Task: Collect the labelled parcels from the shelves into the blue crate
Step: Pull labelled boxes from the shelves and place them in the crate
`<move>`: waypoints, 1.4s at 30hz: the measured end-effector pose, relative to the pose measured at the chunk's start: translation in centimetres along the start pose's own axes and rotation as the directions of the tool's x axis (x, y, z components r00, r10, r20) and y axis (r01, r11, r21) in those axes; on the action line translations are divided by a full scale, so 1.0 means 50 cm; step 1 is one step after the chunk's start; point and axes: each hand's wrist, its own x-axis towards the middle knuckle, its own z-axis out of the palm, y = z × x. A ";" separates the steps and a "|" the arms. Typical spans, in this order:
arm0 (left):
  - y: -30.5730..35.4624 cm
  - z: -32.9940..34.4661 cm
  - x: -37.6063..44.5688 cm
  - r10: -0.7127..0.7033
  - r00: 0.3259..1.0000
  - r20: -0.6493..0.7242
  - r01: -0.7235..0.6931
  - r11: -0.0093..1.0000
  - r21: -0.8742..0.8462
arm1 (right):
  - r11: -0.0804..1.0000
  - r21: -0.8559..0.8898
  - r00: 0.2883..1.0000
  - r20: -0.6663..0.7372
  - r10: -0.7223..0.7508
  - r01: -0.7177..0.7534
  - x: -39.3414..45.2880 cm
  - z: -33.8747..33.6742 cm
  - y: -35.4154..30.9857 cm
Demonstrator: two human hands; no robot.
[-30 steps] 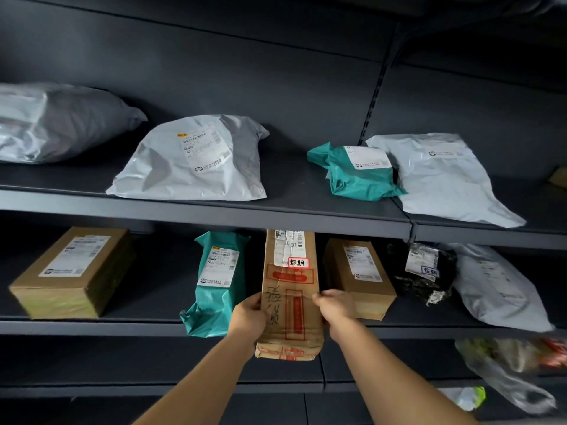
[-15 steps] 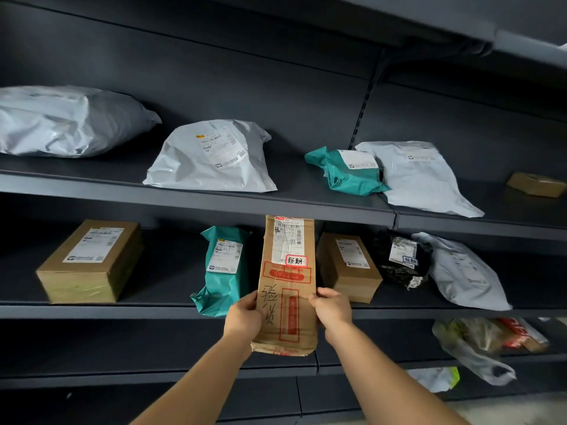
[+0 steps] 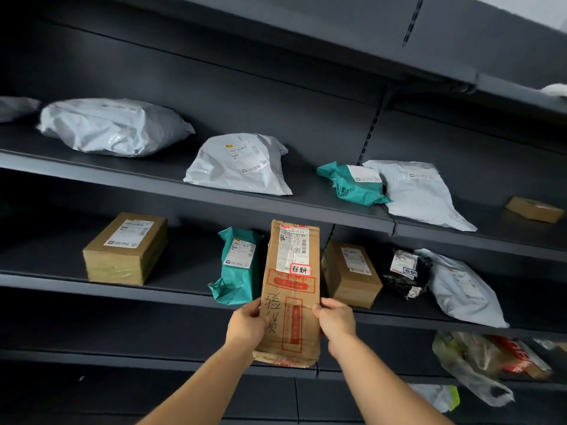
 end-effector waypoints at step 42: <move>-0.183 -0.607 -0.527 -0.125 0.718 -0.685 -0.196 0.908 -0.371 | 0.930 -0.027 0.617 0.755 -0.220 0.366 -0.643 0.440 0.006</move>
